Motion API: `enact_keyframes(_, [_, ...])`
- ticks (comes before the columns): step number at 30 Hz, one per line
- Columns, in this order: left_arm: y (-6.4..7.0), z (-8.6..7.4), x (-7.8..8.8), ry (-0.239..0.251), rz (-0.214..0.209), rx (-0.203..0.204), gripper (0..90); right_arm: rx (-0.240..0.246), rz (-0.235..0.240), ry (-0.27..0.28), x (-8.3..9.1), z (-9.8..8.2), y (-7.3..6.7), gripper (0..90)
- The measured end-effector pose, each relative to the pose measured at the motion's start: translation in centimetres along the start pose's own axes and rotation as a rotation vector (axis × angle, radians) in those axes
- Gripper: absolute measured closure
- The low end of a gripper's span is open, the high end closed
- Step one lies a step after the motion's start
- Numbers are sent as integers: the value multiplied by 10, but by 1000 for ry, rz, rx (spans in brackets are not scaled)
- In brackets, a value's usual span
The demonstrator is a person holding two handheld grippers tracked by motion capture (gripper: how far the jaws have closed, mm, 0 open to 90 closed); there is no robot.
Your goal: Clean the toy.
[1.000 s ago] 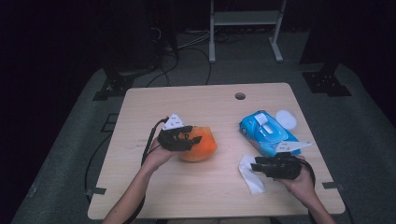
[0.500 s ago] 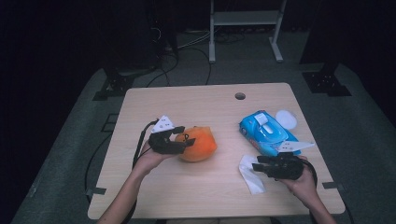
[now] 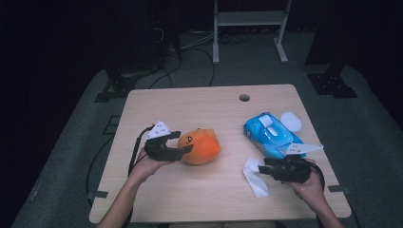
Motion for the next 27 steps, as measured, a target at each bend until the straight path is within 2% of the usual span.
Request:
enact_keyframes(13, [-7, -18, 9, -7, 3, 55, 191, -4, -2, 5, 1, 0, 1, 492])
enact_keyframes(27, [-8, -40, 20, -21, 14, 71, 175, -9, 0, -2, 0, -1, 1, 484])
Point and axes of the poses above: each handheld gripper's, and its own axes: x roughly backward along the jaws, z roughly out of its top, y roughly to its right, the point moved 3 cm from there along -x, roughly forward along the jaws, and after that the axes turned 8 degrees about -y, right-handed, at the moved point
